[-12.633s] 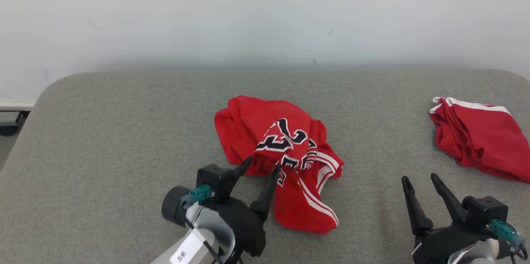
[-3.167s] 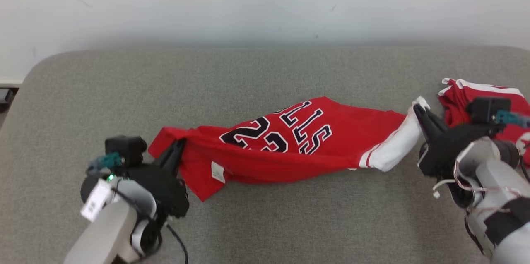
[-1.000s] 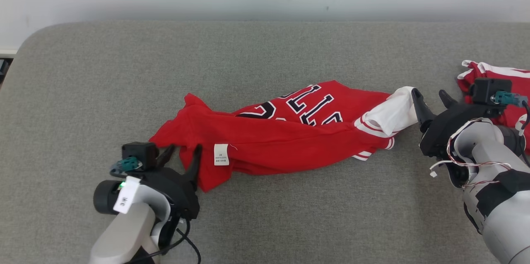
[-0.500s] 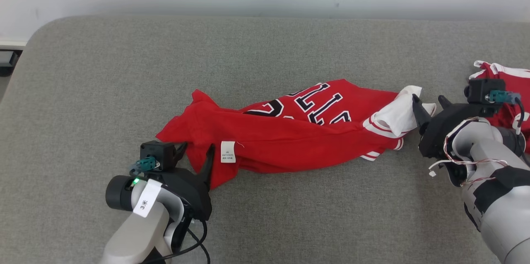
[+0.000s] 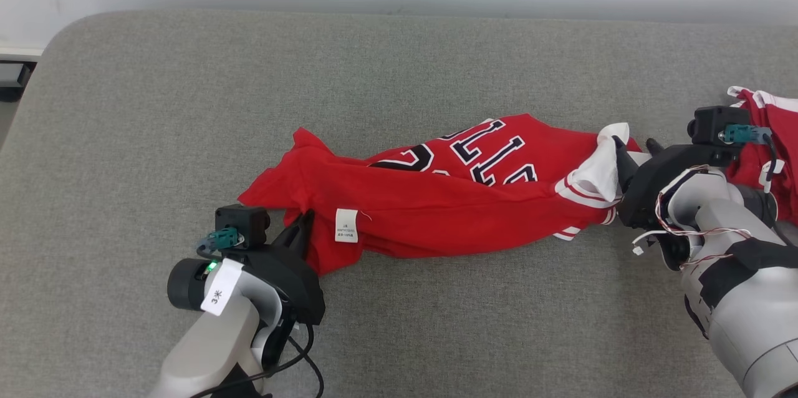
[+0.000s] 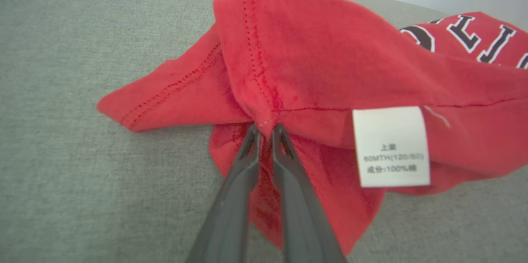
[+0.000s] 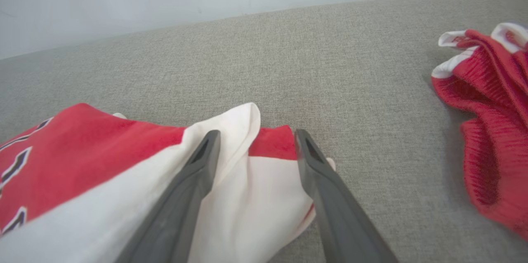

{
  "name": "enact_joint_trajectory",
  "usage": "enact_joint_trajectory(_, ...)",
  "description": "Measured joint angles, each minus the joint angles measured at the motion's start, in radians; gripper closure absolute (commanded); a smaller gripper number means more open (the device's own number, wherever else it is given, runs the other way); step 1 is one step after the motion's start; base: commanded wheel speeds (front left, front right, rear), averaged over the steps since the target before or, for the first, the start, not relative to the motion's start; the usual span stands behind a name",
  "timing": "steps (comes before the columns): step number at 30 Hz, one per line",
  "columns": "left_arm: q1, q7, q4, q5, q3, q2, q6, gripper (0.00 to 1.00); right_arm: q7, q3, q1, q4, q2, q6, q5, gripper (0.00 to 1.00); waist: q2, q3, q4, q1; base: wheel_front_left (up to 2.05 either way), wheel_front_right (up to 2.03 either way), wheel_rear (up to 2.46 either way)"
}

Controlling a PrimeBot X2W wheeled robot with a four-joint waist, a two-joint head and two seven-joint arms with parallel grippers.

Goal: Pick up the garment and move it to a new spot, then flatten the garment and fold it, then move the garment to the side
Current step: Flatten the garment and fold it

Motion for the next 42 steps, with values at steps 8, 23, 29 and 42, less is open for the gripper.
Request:
enact_joint_trajectory(8, -0.006, -0.002, 0.018, -0.012, 0.001, -0.003, -0.009, 1.0, -0.017, -0.001, -0.005, 0.021, 0.012, 0.009, 0.002, 1.0, 0.0, 0.0, -0.002, 0.0, 0.0, 0.0, 0.0)
enact_joint_trajectory(23, 0.046, -0.055, -0.007, -0.007, 0.014, 0.038, 0.029, 1.0, -0.159, -0.039, 0.039, 0.021, -0.02, 0.032, 0.037, 1.0, -0.0002, -0.079, -0.024, 0.0, 0.0, 0.0, 0.0)
enact_joint_trajectory(29, 0.101, -0.063, -0.035, -0.002, 0.017, 0.052, 0.043, 1.0, -0.158, -0.029, 0.084, 0.024, -0.025, 0.035, 0.044, 1.0, -0.0002, -0.109, -0.029, -0.0001, 0.0, 0.0, 0.0)
enact_joint_trajectory(42, 0.137, -0.067, -0.08, -0.002, 0.015, 0.048, 0.054, 0.0, -0.109, 0.01, 0.093, -0.002, -0.012, 0.035, 0.064, 0.0, -0.0002, -0.122, -0.033, -0.0001, 0.0, 0.0, 0.0)
